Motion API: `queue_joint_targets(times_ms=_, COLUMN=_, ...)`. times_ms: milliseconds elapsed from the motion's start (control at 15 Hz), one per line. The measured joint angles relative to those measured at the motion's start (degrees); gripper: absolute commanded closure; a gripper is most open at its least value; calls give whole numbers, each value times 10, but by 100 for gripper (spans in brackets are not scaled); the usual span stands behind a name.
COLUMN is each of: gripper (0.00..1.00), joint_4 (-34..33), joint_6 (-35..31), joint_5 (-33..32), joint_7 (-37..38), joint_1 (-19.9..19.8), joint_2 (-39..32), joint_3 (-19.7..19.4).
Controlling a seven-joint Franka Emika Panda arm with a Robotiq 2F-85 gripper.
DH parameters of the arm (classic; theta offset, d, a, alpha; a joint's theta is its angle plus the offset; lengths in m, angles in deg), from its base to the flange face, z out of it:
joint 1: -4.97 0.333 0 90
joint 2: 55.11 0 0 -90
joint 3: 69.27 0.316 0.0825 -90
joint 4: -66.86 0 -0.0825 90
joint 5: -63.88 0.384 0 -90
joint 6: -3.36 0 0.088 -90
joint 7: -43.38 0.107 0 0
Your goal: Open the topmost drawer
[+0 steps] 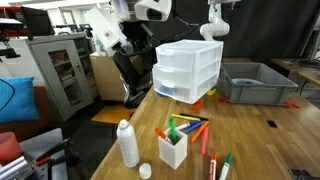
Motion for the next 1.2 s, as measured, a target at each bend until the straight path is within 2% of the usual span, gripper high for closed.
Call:
queue_joint_targets(times_ms=200, gripper=0, joint_4=0, joint_6=-26, joint_5=97, joint_7=-17, joint_1=-11, joint_2=-8, joint_3=32)
queue_joint_targets(times_ms=533, gripper=0, joint_4=0, joint_6=-89, joint_5=351, joint_7=-133, joint_1=51, joint_2=-17, joint_3=16)
queue_joint_targets(times_ms=600, gripper=0, joint_4=-1, joint_6=-93, joint_5=380, joint_7=-155, joint_1=59, joint_2=-14, joint_3=12)
queue_joint_targets(times_ms=1067, gripper=0, joint_4=-1, joint_6=-93, joint_5=391, joint_7=-163, joint_1=64, joint_2=-13, joint_3=5)
queue_joint_targets(times_ms=1200, gripper=0, joint_4=-7, joint_6=-91, joint_5=414, joint_7=-162, joint_1=64, joint_2=-16, joint_3=3)
